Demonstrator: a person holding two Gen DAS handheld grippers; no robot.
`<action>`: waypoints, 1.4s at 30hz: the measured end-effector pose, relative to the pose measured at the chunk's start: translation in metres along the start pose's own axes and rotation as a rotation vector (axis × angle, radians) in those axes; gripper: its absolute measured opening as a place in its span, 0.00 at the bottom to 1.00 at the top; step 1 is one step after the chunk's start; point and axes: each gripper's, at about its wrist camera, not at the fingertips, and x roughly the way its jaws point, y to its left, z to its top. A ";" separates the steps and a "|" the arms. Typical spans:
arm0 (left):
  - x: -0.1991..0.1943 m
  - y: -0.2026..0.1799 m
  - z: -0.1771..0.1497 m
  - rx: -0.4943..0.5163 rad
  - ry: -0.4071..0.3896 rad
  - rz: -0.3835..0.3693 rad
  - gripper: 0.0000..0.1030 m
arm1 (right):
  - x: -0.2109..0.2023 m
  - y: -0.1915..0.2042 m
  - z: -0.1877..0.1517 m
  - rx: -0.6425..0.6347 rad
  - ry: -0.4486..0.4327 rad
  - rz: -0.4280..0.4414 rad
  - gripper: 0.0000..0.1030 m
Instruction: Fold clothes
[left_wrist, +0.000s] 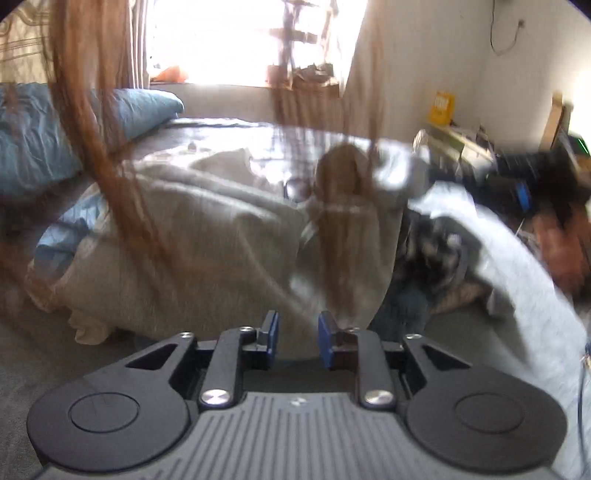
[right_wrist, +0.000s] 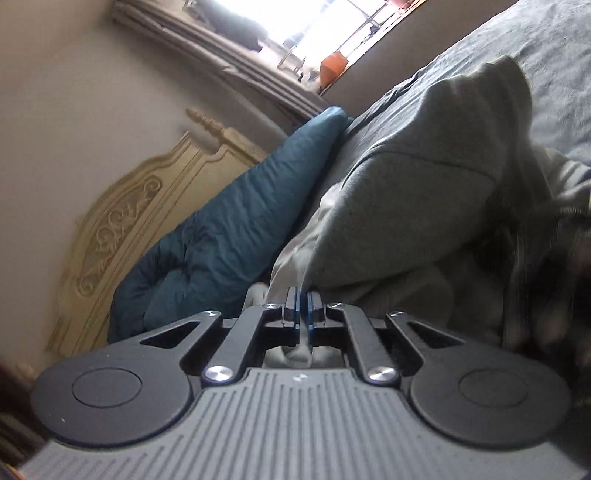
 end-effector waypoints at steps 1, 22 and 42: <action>-0.003 -0.002 0.003 -0.005 -0.005 -0.006 0.27 | -0.003 0.011 -0.016 -0.031 0.028 0.016 0.00; 0.213 -0.222 0.119 0.759 -0.097 0.079 0.82 | -0.130 -0.026 -0.076 0.120 -0.025 -0.409 0.44; 0.185 -0.167 0.203 0.100 -0.182 0.200 0.02 | -0.200 -0.124 -0.085 0.207 -0.029 -0.443 0.44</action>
